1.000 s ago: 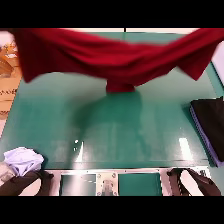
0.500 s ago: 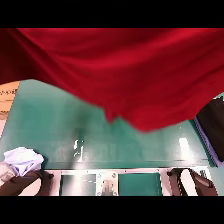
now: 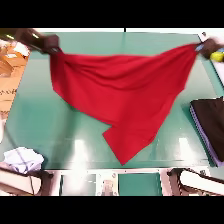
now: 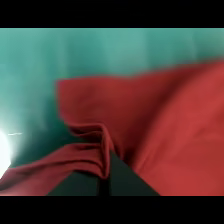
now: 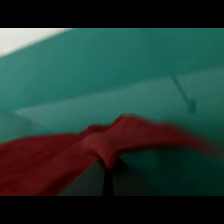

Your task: Fold the shirts.

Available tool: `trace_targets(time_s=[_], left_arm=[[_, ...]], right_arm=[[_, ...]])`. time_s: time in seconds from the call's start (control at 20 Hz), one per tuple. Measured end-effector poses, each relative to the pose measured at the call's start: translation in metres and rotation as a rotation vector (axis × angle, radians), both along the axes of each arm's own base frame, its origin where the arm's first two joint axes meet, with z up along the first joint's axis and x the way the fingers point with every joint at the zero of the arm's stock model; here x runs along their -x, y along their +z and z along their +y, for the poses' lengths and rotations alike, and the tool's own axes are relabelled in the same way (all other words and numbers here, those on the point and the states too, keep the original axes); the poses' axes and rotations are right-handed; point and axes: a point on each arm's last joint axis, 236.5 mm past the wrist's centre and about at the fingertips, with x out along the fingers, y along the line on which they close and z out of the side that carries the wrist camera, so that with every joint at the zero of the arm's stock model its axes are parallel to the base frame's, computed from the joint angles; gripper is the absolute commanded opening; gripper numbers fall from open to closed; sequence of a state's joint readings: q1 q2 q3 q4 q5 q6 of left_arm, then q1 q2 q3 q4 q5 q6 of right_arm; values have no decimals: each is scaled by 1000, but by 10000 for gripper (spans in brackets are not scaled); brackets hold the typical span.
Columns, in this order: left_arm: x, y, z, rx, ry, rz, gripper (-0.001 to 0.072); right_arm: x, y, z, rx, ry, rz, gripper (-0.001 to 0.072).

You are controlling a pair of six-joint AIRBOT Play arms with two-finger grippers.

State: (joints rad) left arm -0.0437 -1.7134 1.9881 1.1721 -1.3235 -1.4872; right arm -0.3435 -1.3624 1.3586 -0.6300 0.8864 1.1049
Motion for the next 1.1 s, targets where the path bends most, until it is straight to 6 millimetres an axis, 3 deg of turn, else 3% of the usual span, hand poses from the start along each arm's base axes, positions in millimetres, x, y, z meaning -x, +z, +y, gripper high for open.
trace_targets(time_s=[0.1,0.15,0.2,0.25,0.3,0.4,0.5,0.55,0.65,0.75,0.8,0.85,0.9,1.1], left_arm=[[-22,-56,-17,71,3,79,25],[-32,-78,-24,104,13,95,82],[-39,-95,-29,121,22,108,480],[-46,-106,-32,140,32,109,699],[-52,-108,-33,154,44,97,631],[-58,-112,-27,164,55,100,389],[-53,-109,-12,164,54,132,218],[-47,-110,-3,166,51,165,46],[-33,-110,17,163,51,228,23],[-20,-105,36,163,54,274,23],[-12,-103,43,162,51,296,22],[-6,-99,47,160,40,305,22],[1,-95,51,162,26,314,23],[22,-84,71,167,3,338,23]], right_arm=[[-17,-61,5,-30,14,107,21],[-22,-86,7,-43,19,150,144],[-25,-104,8,-51,20,180,409],[-26,-115,7,-55,21,199,522],[-28,-119,1,-59,16,210,520],[-24,-115,-20,-82,-5,234,428],[-7,-107,-45,-116,-18,285,172],[4,-102,-59,-134,-31,304,142],[35,-96,-78,-170,-45,356,58],[71,-96,-84,-208,-69,406,57],[93,-102,-81,-226,-84,443,102],[115,-112,-75,-237,-105,490,237],[141,-126,-67,-249,-131,548,297],[238,-198,-16,-340,-210,784,314]])
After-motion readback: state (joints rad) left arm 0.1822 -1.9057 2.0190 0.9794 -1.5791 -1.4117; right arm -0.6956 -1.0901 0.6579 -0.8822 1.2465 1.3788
